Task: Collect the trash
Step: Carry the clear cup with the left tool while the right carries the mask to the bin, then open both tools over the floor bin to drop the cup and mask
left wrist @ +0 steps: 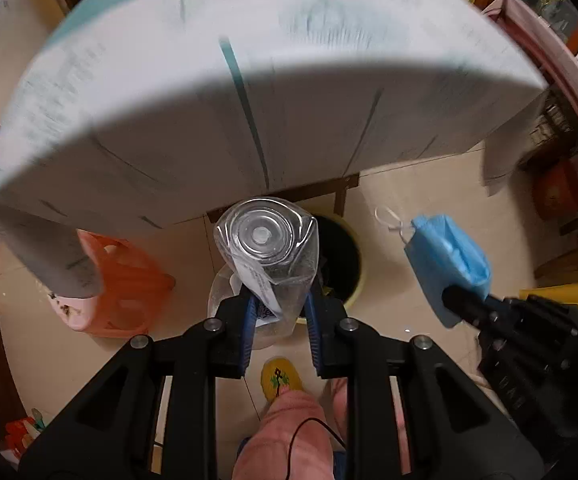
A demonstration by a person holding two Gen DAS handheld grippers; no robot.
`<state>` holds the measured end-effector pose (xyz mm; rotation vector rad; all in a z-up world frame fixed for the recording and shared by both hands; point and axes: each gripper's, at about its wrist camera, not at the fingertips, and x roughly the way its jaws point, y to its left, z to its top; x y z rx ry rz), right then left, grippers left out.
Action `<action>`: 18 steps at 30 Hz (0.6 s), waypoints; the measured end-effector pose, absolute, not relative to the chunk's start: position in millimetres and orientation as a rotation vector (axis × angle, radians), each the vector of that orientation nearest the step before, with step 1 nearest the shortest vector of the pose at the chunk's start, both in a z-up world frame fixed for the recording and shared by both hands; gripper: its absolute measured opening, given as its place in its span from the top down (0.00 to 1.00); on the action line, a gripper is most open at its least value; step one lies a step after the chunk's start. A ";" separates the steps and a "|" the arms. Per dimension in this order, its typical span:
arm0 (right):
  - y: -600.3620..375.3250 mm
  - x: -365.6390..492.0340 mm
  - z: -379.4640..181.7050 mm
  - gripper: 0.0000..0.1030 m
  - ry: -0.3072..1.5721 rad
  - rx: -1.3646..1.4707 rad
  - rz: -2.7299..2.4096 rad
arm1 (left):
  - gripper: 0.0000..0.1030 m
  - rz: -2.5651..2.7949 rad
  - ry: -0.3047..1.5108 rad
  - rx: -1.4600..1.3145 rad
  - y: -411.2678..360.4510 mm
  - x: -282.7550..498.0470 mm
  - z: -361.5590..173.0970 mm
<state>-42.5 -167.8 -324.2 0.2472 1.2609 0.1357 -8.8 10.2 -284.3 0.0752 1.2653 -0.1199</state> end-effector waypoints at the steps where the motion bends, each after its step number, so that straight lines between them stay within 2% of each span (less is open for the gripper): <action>1: -167.5 -42.0 -339.5 0.97 1.271 0.240 0.140 | 0.81 -0.120 1.272 0.067 7.6 -6.2 -303.5; 9: -159.7 -23.7 -485.5 0.96 1.366 0.206 0.163 | 0.81 -0.120 1.324 0.036 -8.9 15.5 -430.8; 12: -156.9 -11.6 -526.6 0.95 1.392 0.234 0.163 | 0.81 -0.118 1.343 0.035 -8.8 23.5 -460.8; 14: -160.1 4.1 -544.7 0.89 1.404 0.262 0.153 | 0.78 -0.118 1.354 0.036 -7.2 27.6 -475.4; 15: -162.0 11.0 -549.7 0.82 1.408 0.274 0.151 | 0.76 -0.112 1.361 0.040 -6.2 28.9 -484.2; 18: -167.3 31.7 -563.7 0.63 1.395 0.305 0.150 | 0.61 -0.103 1.382 0.060 -3.5 36.4 -499.3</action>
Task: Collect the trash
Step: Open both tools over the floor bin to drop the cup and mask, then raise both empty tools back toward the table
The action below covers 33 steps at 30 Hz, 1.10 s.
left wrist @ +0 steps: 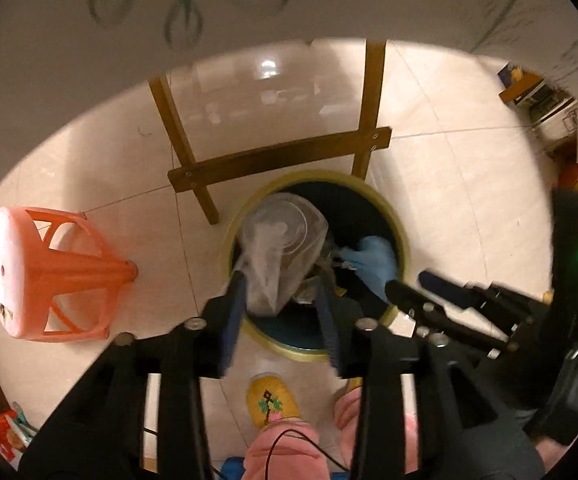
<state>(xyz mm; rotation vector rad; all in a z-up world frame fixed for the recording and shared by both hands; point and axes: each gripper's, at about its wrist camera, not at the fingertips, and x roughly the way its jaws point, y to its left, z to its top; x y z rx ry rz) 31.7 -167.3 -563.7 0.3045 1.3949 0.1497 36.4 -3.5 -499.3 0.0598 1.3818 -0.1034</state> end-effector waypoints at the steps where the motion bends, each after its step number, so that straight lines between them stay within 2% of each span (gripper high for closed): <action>1: -168.0 36.3 -563.3 0.60 1.387 0.306 0.150 | 0.58 -0.101 1.384 0.062 -2.6 39.0 -501.8; 8: -176.5 48.3 -555.7 0.56 1.362 0.315 0.128 | 0.56 -0.099 1.372 0.091 0.0 42.0 -502.3; 16: -175.0 35.2 -518.7 0.56 1.360 0.314 0.113 | 0.56 -0.136 1.325 0.098 -6.3 39.0 -453.7; 25: -173.9 11.7 -433.1 0.54 1.361 0.305 0.093 | 0.56 -0.162 1.282 0.113 -0.6 24.1 -363.5; 33: -169.3 -10.8 -331.4 0.51 1.317 0.307 0.091 | 0.56 -0.225 1.184 0.113 5.0 -2.4 -254.0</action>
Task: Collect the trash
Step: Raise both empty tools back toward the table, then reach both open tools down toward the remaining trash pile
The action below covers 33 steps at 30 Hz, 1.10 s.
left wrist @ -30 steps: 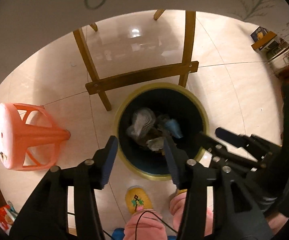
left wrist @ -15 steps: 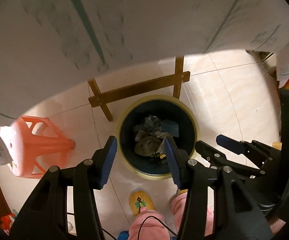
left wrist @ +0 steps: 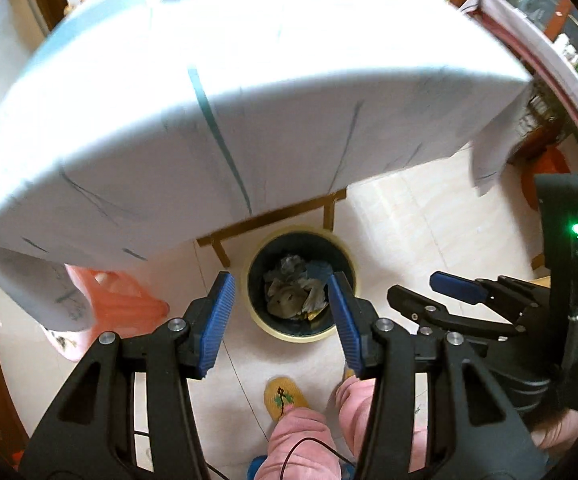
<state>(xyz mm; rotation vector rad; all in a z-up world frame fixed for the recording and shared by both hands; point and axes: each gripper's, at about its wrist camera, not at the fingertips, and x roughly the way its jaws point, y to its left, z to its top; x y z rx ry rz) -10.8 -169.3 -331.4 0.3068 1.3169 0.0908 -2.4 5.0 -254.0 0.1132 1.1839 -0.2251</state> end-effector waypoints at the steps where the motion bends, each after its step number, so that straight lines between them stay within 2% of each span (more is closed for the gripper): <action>1: -168.5 -13.7 -319.4 0.51 1.308 0.308 0.093 | 0.56 -0.233 1.174 0.117 6.2 -5.8 -242.1; 14: -158.0 -31.0 -114.8 0.51 1.075 0.265 0.090 | 0.56 -0.258 0.941 0.129 37.1 -29.3 -55.4; 19: -159.4 -32.5 -43.0 0.46 0.950 0.240 0.076 | 0.56 -0.206 0.825 0.131 57.0 -24.1 4.6; 27: -146.3 -25.2 44.2 0.45 0.803 0.147 0.090 | 0.56 -0.141 0.792 0.162 92.9 2.7 56.0; 33: -132.3 -19.0 70.7 0.45 0.769 0.172 0.102 | 0.56 -0.122 0.823 0.156 119.8 26.2 64.9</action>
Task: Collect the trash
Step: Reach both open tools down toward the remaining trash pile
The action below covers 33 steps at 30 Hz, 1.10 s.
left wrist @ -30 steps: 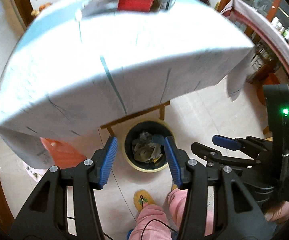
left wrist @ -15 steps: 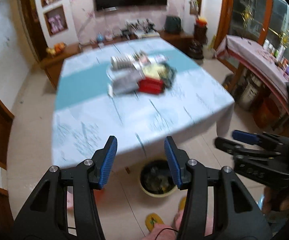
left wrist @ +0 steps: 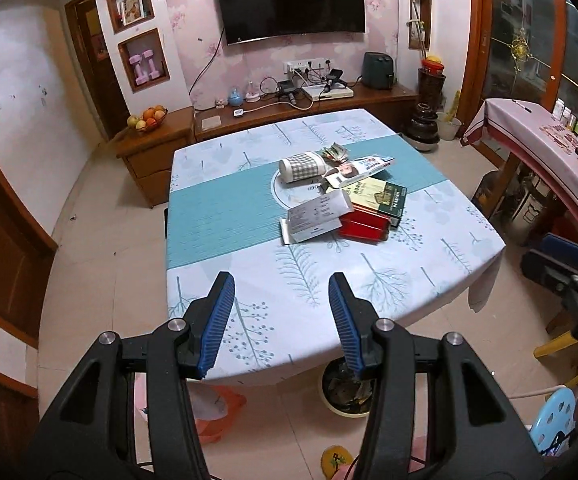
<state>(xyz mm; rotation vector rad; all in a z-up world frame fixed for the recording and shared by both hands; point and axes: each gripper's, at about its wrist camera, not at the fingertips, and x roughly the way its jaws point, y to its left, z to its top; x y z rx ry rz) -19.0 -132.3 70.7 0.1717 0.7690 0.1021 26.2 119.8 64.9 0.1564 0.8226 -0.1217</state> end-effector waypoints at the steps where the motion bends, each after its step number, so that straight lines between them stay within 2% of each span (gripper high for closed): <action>1: -131.7 -18.4 71.4 0.45 0.770 0.177 0.104 | 0.55 -0.136 0.833 0.156 122.6 30.0 64.6; 9: -137.7 -2.0 59.1 0.45 0.790 0.166 0.111 | 0.54 -0.150 0.906 0.127 119.5 59.2 33.9; 15: -156.1 45.2 36.8 0.45 0.820 0.164 0.137 | 0.54 -0.138 0.962 0.117 100.1 85.8 8.0; 25: -207.4 215.7 -2.1 0.45 0.887 0.068 0.282 | 0.54 0.019 1.070 0.003 70.2 176.1 -39.1; 33: -274.7 355.5 -70.4 0.45 1.064 0.246 0.367 | 0.54 0.171 1.184 -0.185 53.5 235.6 -93.9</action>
